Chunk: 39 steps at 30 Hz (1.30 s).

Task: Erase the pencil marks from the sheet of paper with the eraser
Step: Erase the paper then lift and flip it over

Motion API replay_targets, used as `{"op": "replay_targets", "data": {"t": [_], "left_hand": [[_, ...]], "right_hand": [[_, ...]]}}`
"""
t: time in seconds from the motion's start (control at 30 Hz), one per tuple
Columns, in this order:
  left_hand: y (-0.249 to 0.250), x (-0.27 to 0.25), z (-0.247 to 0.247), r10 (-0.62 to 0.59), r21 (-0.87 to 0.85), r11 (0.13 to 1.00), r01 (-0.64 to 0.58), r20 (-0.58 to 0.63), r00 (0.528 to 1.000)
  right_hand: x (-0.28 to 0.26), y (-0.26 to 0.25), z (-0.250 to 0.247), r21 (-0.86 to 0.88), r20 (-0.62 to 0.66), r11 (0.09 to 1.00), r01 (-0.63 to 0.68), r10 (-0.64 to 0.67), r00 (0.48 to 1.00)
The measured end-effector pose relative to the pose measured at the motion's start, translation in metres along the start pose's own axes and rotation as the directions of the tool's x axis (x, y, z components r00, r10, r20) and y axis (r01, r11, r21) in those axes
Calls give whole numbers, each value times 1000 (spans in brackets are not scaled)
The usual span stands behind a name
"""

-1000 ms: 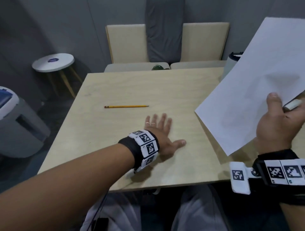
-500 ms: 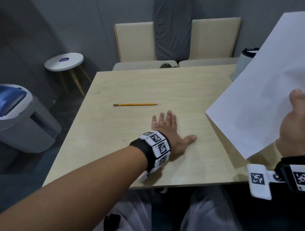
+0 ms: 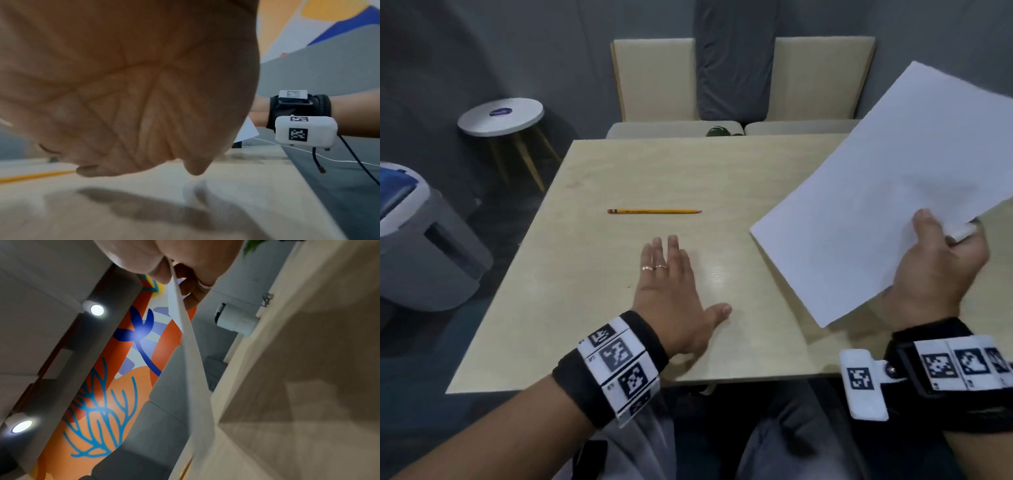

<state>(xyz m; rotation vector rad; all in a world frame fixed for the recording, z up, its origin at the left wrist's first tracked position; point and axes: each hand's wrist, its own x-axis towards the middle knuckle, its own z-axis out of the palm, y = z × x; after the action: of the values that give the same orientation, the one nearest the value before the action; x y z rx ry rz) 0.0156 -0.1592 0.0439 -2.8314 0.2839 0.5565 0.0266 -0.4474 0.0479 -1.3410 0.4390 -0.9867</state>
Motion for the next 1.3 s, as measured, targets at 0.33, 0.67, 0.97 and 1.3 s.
{"op": "replay_targets", "data": {"t": [0.33, 0.67, 0.97, 1.3], "left_hand": [[46, -35, 61, 498, -131, 823, -552, -301, 813], [47, -40, 79, 474, -105, 811, -575, -458, 752], [14, -41, 79, 419, -205, 800, -564, -481, 770], [-9, -32, 76, 376, -309, 770, -558, -487, 788]], "right_hand": [[-48, 36, -39, -260, 13, 945, -199, 210, 978], [-50, 25, -68, -409, -31, 880, -242, 251, 967], [-67, 5, -75, -756, 225, 636, 156, 29, 974], [-99, -22, -41, -581, 508, 656, 481, -170, 845]]}}
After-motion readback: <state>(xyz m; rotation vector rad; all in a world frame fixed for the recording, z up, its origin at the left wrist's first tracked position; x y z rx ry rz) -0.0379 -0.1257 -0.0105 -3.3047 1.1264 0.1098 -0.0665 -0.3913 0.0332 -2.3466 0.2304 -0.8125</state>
